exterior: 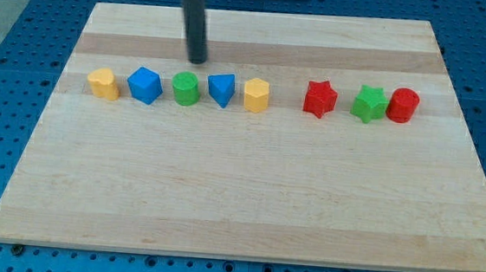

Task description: Slide the yellow heart to the bottom left of the blue cube

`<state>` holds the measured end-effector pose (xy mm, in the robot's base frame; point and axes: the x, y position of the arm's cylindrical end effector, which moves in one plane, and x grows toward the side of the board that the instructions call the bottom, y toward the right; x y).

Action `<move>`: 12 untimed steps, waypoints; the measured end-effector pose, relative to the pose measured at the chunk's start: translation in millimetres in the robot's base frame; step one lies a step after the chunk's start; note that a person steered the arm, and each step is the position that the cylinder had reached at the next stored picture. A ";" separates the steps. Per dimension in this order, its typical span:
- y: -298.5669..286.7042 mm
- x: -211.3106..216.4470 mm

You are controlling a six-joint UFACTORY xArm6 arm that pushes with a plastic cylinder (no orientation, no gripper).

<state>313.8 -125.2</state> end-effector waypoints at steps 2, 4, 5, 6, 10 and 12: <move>-100.6 -2.0; -170.0 44.1; -171.0 74.1; -158.7 88.4; -58.9 69.9; -19.7 82.9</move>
<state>396.8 -144.9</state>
